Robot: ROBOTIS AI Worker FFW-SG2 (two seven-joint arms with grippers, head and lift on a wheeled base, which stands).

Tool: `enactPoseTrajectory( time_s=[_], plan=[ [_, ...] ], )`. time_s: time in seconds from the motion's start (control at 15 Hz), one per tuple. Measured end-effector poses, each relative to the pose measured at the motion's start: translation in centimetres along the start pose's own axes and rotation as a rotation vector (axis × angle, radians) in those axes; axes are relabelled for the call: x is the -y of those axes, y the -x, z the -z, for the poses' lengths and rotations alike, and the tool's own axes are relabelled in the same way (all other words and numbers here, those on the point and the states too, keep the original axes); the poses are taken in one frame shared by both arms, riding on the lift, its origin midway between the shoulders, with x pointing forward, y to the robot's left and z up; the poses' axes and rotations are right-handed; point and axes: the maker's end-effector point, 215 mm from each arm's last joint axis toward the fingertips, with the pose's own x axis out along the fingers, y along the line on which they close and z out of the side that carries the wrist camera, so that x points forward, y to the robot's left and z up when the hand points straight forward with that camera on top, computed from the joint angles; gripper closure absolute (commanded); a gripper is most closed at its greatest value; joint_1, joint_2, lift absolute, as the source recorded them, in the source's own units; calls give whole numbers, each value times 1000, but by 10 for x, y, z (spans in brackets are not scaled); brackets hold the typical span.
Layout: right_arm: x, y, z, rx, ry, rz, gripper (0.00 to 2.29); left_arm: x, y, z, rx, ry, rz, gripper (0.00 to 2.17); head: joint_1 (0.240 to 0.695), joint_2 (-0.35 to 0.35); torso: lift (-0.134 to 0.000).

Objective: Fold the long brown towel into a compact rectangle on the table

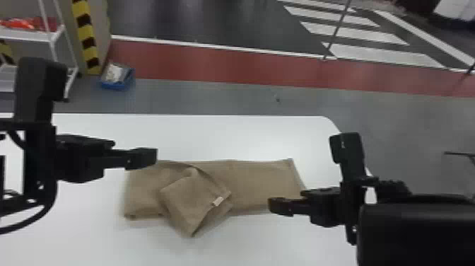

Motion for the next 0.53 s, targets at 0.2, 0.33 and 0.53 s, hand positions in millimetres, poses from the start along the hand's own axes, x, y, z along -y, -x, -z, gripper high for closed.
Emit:
enactPoseTrajectory(
  time_s=[0.2,0.33,0.53],
  plan=[
    [-27,-1,-24,51,341,112,87,-29,22,-10,59,71,-15,26,695,-107,-125],
    [-52,3,-52,114,551,154,107,-42,32,-7,77,106,-21,26,695,-48,-125],
    [-86,1,-65,139,761,139,140,-49,40,4,78,137,-21,26,695,-3,-125]
  ],
)
